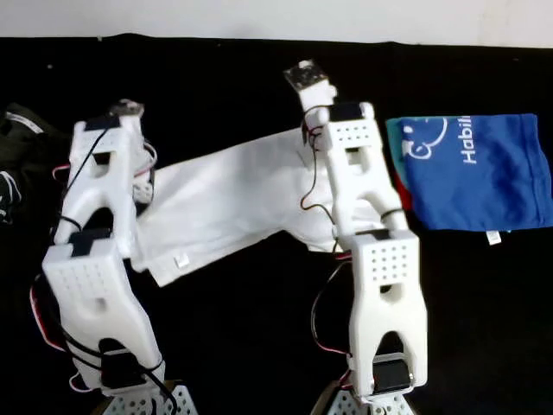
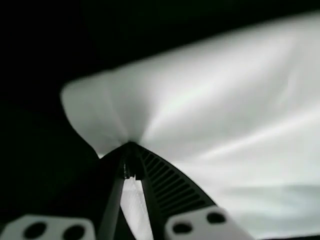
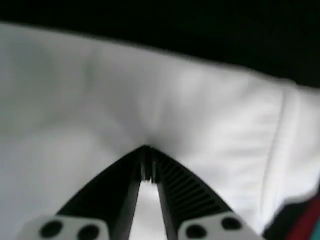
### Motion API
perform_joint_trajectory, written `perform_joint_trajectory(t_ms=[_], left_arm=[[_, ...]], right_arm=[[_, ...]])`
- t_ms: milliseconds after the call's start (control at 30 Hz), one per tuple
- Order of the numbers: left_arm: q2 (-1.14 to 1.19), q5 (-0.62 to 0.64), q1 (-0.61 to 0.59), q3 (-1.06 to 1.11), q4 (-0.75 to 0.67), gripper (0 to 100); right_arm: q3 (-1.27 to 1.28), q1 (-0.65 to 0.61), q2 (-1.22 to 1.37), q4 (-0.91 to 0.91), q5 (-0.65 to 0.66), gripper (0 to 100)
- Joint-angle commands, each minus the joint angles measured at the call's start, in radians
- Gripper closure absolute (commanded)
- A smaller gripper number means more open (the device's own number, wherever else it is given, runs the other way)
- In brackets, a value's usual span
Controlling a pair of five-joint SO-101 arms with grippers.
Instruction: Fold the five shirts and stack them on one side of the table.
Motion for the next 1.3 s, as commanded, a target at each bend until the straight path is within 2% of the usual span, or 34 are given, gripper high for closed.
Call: perform_joint_trajectory(t_ms=[0, 200, 367, 400, 533, 667, 833, 967, 1100, 1200, 1267], left_arm=[[0.131, -0.008, -0.025, -0.260, 0.009, 99], [0.429, -0.048, -0.021, -0.750, 0.158, 99], [0.578, -0.048, 0.013, -1.139, 0.445, 99], [0.593, -0.044, 0.024, -1.191, 0.491, 99], [0.564, 0.012, 0.035, -1.198, 0.500, 99], [0.409, 0.026, 0.047, -0.978, 0.503, 99], [0.088, 0.025, 0.045, -0.464, 0.468, 99], [-0.134, 0.029, 0.045, -0.030, 0.212, 99], [-0.311, 0.081, 0.047, 0.366, -0.063, 99], [-0.401, 0.126, 0.048, 0.553, -0.233, 99], [-0.429, 0.144, 0.053, 0.608, -0.262, 99]], right_arm=[[-0.179, 0.038, 0.101, -0.070, -0.005, 99.3], [-0.441, 0.062, 0.292, -0.085, -0.003, 99.3], [-0.627, 0.071, 0.348, 0.005, -0.003, 99.3], [-0.662, 0.068, 0.346, 0.044, -0.003, 99.3], [-0.834, 0.067, 0.346, 0.166, -0.003, 99.3], [-0.954, 0.067, 0.343, 0.262, -0.003, 99.0], [-0.958, 0.067, 0.278, 0.429, -0.003, 99.0], [-0.957, 0.068, 0.193, 0.541, -0.002, 99.0], [-0.955, 0.079, 0.117, 0.550, -0.002, 99.0], [-0.954, 0.079, 0.070, 0.550, -0.002, 99.0], [-0.952, 0.077, 0.039, 0.552, -0.002, 99.0]])
